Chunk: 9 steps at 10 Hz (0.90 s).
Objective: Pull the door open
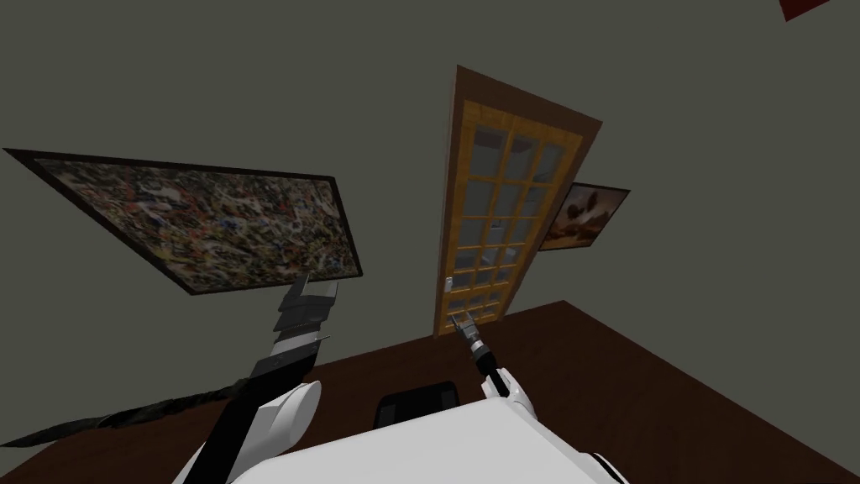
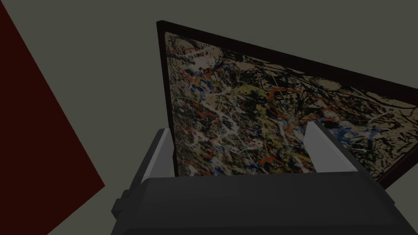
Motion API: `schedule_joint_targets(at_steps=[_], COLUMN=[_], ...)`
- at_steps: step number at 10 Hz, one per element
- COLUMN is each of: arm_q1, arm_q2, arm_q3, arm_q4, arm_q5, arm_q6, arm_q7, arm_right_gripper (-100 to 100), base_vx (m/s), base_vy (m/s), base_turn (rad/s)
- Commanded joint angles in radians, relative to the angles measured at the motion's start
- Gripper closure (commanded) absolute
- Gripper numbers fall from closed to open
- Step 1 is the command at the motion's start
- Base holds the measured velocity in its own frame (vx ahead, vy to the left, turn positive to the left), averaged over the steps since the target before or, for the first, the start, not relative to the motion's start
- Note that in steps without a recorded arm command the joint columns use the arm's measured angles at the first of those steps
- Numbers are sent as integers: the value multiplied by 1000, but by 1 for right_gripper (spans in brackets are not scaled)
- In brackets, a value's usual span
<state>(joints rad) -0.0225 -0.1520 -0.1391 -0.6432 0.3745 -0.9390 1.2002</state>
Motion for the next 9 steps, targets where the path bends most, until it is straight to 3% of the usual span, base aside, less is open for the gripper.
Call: schedule_joint_targets(at_steps=[1, 4, 6, 7, 9], arm_q1=[3, -11, -11, -17, -24], arm_q2=[-20, -55, -55, -73, -89], arm_q3=[-9, -31, -31, -43, -53], arm_q4=[8, 52, 52, 74, 94], arm_q5=[-30, -93, -93, -125, -154], arm_q6=[-5, -21, -21, -30, -37], arm_q7=[0, 7, 7, 11, 14], arm_right_gripper=[-100, -100, -100, -100, -100], base_vx=[34, 70, 47, 87, 140], base_vy=[19, 25, -1, 8, 18], base_turn=[181, 213, 4, 163, 175])
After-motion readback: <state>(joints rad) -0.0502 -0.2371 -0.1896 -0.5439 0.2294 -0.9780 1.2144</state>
